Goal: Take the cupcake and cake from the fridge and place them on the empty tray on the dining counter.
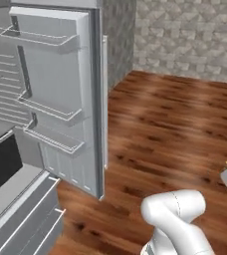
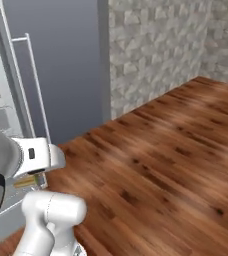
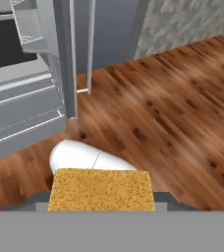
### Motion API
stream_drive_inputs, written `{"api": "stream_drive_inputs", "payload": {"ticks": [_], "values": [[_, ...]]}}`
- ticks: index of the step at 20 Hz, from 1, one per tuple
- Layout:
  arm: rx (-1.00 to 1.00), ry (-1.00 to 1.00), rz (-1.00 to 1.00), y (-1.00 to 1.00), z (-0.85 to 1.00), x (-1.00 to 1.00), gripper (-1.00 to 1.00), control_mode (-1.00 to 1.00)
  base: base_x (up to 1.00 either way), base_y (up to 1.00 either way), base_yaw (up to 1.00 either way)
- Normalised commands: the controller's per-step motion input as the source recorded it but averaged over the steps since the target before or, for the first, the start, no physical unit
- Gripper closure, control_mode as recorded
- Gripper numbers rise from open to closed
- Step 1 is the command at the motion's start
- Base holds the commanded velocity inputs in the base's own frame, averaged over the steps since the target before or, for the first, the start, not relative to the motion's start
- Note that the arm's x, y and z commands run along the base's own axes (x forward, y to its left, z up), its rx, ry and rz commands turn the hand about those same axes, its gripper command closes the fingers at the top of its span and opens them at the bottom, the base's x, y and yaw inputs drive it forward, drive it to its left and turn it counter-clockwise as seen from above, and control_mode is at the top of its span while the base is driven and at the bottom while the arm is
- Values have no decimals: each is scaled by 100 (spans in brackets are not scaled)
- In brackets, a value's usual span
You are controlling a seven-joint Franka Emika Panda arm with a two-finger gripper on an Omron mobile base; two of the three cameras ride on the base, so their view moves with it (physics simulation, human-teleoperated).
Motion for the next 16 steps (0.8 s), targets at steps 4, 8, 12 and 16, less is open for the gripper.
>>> {"api": "stream_drive_inputs", "payload": {"ticks": [4,8,12,16], "values": [[0,0,0,0,0,0,100,100,0,-4,-78],[0,0,0,0,0,0,100,100,0,-1,-75],[0,0,0,0,0,0,100,100,57,3,-66],[0,0,0,0,0,0,100,100,100,39,-41]]}}
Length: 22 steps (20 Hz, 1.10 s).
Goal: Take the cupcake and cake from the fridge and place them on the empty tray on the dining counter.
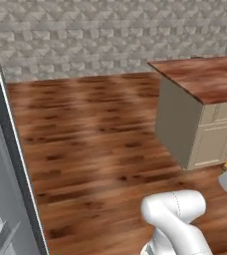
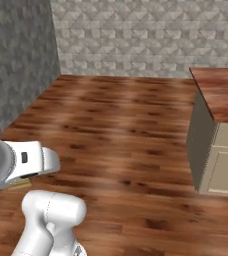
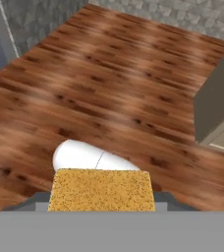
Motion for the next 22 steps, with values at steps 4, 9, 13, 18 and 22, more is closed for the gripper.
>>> {"api": "stream_drive_inputs", "payload": {"ticks": [4,9,13,18,22], "values": [[0,0,0,0,0,0,100,100,100,72,-29],[0,0,0,0,0,0,100,100,100,81,-14],[0,0,0,0,0,0,100,100,100,62,-2],[0,0,0,0,0,0,100,100,100,46,-2],[0,0,0,0,0,0,100,100,100,28,-9]]}}
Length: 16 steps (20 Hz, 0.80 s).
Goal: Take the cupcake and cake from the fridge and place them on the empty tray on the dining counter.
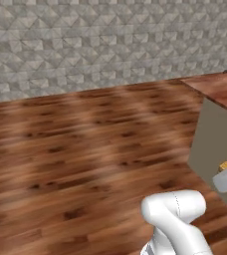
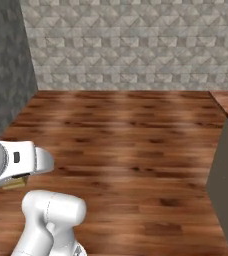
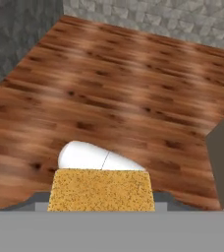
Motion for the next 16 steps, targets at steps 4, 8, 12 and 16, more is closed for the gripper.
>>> {"api": "stream_drive_inputs", "payload": {"ticks": [4,8,12,16], "values": [[0,0,0,0,0,0,100,100,100,11,-18],[0,0,0,0,0,0,100,100,100,4,-22],[0,0,0,0,0,0,100,100,100,0,-30],[0,0,0,0,0,0,100,100,100,0,-33]]}}
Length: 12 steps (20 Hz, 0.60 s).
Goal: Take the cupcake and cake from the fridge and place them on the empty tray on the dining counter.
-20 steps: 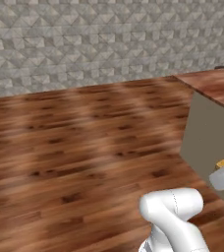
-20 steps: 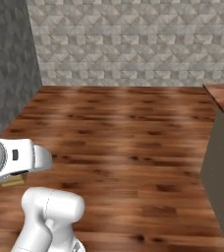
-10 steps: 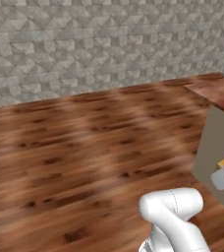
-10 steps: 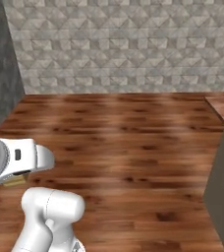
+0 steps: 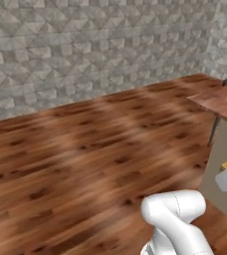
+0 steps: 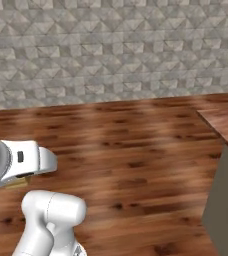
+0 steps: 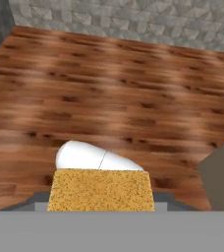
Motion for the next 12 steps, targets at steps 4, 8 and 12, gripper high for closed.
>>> {"api": "stream_drive_inputs", "payload": {"ticks": [4,8,12], "values": [[0,0,0,0,0,0,100,100,100,4,-31],[0,0,0,0,0,0,100,100,100,15,-33],[0,0,0,0,0,0,100,100,100,18,-33]]}}
